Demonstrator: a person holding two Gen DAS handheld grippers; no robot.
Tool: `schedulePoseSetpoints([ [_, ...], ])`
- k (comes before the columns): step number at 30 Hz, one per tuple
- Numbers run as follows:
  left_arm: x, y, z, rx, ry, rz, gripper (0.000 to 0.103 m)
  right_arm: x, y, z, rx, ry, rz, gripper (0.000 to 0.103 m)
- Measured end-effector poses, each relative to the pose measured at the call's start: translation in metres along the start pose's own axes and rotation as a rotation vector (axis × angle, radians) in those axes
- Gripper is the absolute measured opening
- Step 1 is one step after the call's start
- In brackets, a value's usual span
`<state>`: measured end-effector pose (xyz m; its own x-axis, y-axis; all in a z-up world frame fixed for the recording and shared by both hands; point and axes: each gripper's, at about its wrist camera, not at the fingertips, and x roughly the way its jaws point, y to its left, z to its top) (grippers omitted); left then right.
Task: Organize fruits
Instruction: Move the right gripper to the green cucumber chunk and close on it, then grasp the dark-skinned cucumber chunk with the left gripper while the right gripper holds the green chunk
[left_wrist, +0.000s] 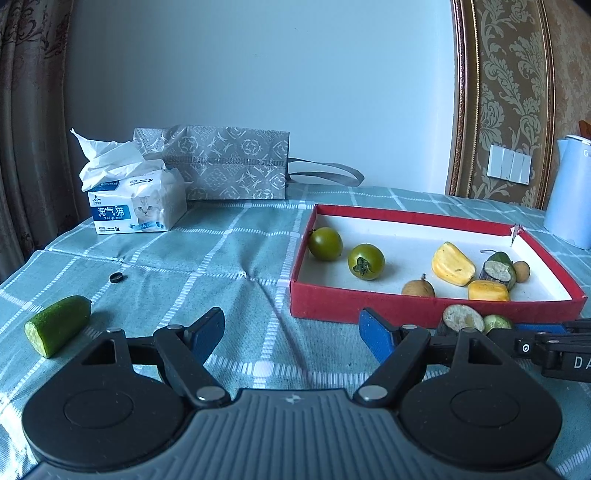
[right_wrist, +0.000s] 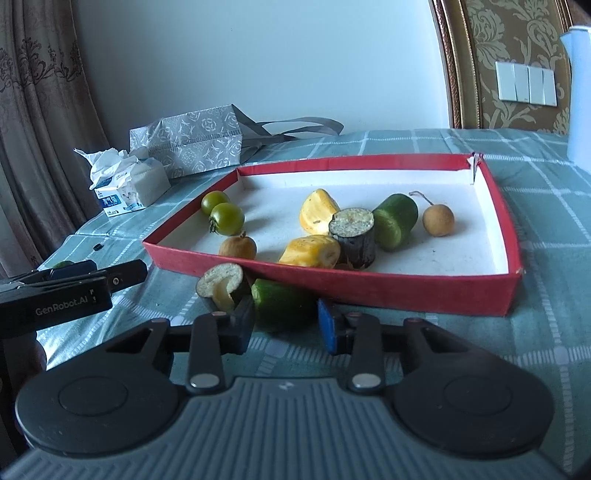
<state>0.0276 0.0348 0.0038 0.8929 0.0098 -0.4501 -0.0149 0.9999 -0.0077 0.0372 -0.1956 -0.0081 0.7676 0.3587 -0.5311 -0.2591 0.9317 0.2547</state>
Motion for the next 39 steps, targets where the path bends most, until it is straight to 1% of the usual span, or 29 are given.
schedulePoseSetpoints([
  [3, -0.001, -0.001, 0.0, 0.005, -0.004, -0.004, 0.08, -0.005, 0.003, -0.001, -0.021, -0.009, -0.01, 0.034],
  [10, -0.009, -0.013, -0.004, 0.042, -0.006, -0.038, 0.08, -0.026, 0.0, -0.009, -0.034, -0.038, -0.018, 0.034],
  [16, -0.016, -0.022, -0.008, 0.056, -0.014, -0.043, 0.08, -0.051, -0.021, -0.017, -0.004, -0.074, -0.046, 0.034],
  [21, -0.016, -0.033, -0.009, 0.06, 0.002, -0.039, 0.08, -0.064, -0.043, -0.02, 0.035, -0.092, -0.075, 0.034],
  [25, -0.016, -0.045, -0.01, 0.072, 0.012, -0.05, 0.08, -0.068, -0.053, -0.022, 0.055, -0.104, -0.082, 0.034],
  [30, -0.016, -0.06, -0.011, 0.092, 0.016, -0.06, 0.08, -0.069, -0.054, -0.022, 0.049, -0.118, -0.079, 0.034],
  [39, -0.011, -0.079, -0.011, 0.124, 0.048, -0.045, 0.08, -0.074, -0.056, -0.021, 0.048, -0.151, -0.077, 0.034],
])
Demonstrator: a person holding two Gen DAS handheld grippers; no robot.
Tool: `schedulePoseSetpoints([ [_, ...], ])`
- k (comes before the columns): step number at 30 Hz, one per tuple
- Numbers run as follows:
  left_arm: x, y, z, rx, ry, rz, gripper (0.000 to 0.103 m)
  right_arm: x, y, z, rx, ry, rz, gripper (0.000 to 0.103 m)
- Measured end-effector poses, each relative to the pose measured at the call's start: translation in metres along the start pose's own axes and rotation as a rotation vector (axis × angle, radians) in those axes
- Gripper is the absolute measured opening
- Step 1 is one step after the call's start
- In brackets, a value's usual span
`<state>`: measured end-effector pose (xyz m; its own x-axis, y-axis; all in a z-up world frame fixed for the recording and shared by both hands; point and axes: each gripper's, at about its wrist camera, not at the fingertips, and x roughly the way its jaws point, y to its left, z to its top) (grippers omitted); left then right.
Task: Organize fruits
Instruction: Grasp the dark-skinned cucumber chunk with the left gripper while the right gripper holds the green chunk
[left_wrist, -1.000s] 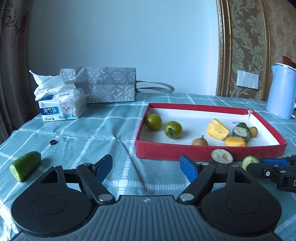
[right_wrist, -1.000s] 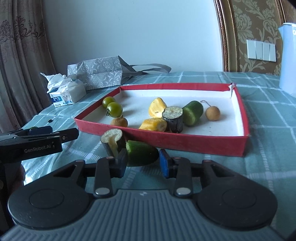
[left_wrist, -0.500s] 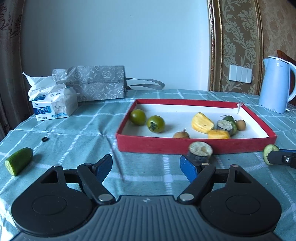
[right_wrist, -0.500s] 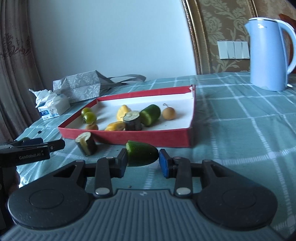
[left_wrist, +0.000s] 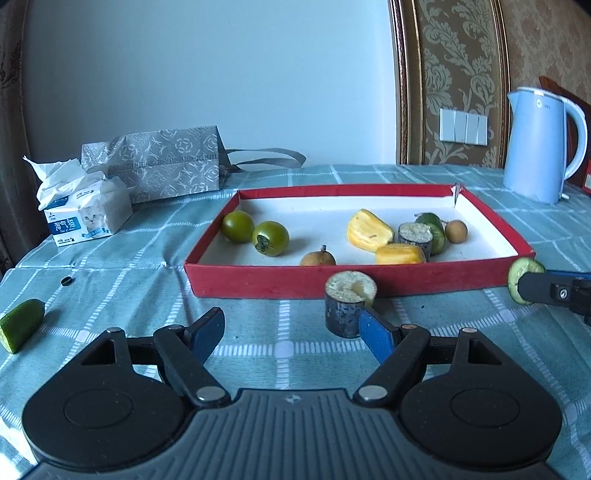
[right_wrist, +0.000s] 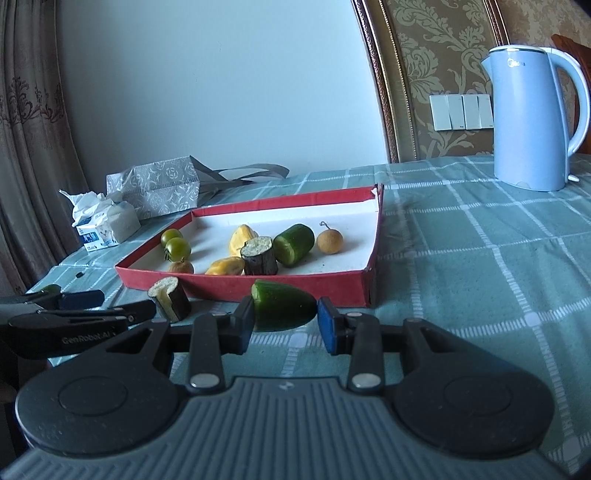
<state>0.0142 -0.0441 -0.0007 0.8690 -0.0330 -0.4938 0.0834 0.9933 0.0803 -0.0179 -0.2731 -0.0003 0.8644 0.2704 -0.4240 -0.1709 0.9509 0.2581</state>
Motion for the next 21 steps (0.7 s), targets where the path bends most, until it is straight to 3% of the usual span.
schedulePoseSetpoints([
  [21, 0.018, -0.018, 0.006, 0.033, 0.062, 0.01, 0.08, -0.004, -0.002, 0.001, 0.018, -0.023, 0.019, 0.034],
])
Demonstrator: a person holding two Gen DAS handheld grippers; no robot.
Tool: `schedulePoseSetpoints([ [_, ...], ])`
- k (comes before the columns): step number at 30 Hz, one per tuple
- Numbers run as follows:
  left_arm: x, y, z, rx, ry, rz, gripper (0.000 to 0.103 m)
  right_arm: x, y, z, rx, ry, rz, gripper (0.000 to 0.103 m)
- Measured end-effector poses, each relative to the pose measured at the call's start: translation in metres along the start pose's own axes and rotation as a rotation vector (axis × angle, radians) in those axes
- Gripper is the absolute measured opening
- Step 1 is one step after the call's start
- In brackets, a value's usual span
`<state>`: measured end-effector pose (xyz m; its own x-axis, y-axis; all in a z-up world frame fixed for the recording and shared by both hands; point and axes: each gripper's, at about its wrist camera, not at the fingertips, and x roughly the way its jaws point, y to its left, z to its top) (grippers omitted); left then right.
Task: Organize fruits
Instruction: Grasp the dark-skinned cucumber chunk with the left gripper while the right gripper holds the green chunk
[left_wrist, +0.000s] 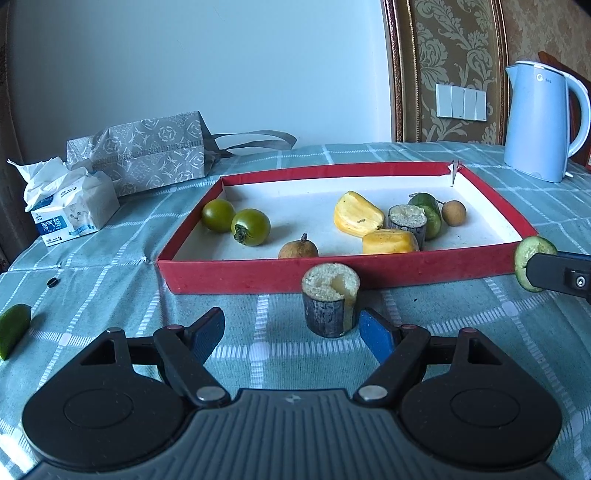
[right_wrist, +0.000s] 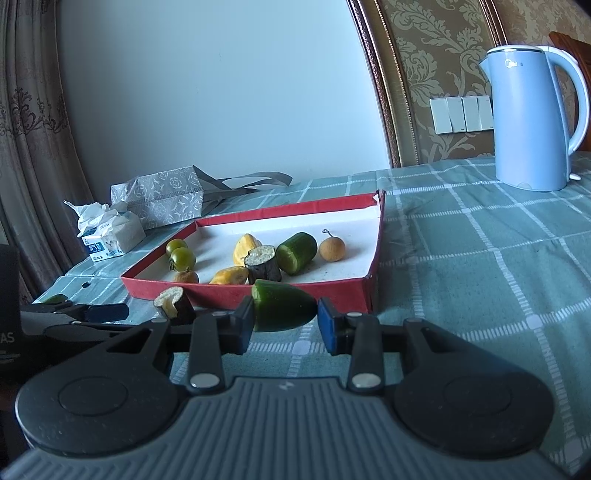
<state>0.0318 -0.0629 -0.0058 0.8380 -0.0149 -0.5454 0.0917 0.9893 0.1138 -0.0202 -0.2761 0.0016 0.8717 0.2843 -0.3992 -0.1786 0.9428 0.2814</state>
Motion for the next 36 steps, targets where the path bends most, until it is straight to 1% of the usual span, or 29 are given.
schedulePoseSetpoints([
  [9, 0.016, 0.002, 0.009, -0.021, 0.033, 0.011, 0.08, 0.0, 0.0, 0.001, 0.008, 0.001, 0.009, 0.034],
  [13, 0.02, 0.004, 0.011, -0.041, 0.042, -0.001, 0.081, 0.0, -0.001, 0.001, 0.01, 0.0, 0.01, 0.034],
  [20, 0.021, 0.004, 0.011, -0.047, 0.042, -0.002, 0.08, 0.0, 0.0, 0.0, 0.009, 0.0, 0.011, 0.034],
  [21, 0.021, 0.004, 0.011, -0.047, 0.04, -0.008, 0.079, 0.0, 0.0, 0.001, 0.009, 0.0, 0.011, 0.034],
  [23, 0.019, 0.003, 0.01, -0.039, 0.033, -0.021, 0.072, 0.001, 0.0, 0.001, 0.011, 0.002, 0.009, 0.034],
  [24, 0.019, 0.002, 0.01, -0.032, 0.03, -0.023, 0.07, 0.001, -0.001, 0.001, 0.011, 0.002, 0.009, 0.034],
  [31, 0.017, -0.001, 0.01, -0.014, 0.02, -0.07, 0.047, 0.002, -0.002, 0.001, 0.01, 0.007, 0.008, 0.035],
  [36, 0.016, -0.002, 0.009, -0.013, 0.016, -0.101, 0.033, 0.002, -0.001, 0.001, 0.009, 0.009, 0.007, 0.035],
])
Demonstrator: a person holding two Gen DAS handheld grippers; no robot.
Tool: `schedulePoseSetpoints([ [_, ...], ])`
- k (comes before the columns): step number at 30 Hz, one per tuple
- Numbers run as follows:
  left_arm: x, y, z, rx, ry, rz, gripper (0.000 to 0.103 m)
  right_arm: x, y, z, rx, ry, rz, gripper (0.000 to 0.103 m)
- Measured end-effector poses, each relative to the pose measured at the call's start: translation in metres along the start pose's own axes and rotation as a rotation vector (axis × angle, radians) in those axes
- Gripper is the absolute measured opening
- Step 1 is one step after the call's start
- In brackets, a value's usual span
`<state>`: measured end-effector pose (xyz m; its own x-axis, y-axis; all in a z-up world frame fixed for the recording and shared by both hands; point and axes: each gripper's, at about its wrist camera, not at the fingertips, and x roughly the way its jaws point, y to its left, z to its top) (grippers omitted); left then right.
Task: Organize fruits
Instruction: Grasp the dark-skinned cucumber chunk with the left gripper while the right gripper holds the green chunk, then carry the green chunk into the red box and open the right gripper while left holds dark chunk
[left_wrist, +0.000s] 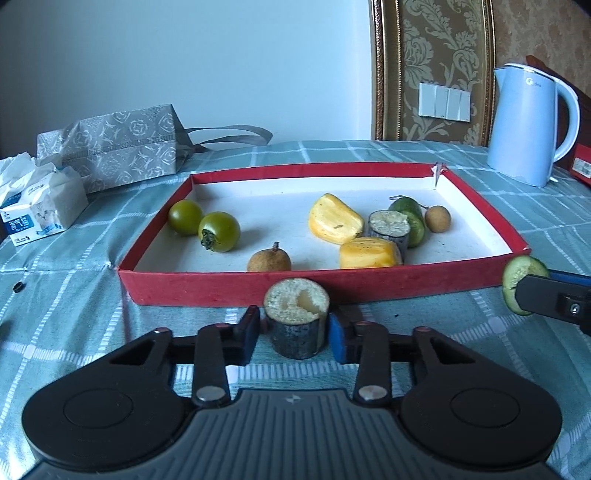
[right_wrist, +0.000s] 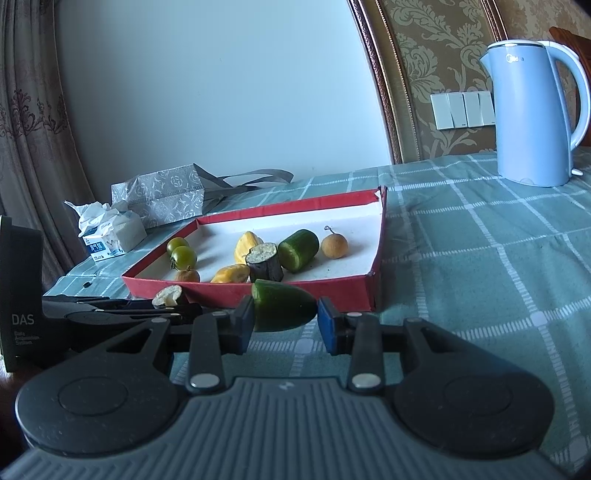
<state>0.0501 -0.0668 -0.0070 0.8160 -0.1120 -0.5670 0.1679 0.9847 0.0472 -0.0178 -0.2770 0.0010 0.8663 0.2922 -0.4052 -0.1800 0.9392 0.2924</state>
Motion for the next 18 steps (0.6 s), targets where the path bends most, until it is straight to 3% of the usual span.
schedulePoseSetpoints([
  [12, -0.018, 0.007, -0.005, -0.025, -0.047, -0.024, 0.032, -0.001, 0.0, 0.001, 0.005, -0.007, 0.013, 0.035],
  [18, -0.026, 0.023, -0.001, -0.065, -0.09, 0.082, 0.032, -0.001, -0.001, 0.0, 0.005, -0.006, 0.007, 0.034],
])
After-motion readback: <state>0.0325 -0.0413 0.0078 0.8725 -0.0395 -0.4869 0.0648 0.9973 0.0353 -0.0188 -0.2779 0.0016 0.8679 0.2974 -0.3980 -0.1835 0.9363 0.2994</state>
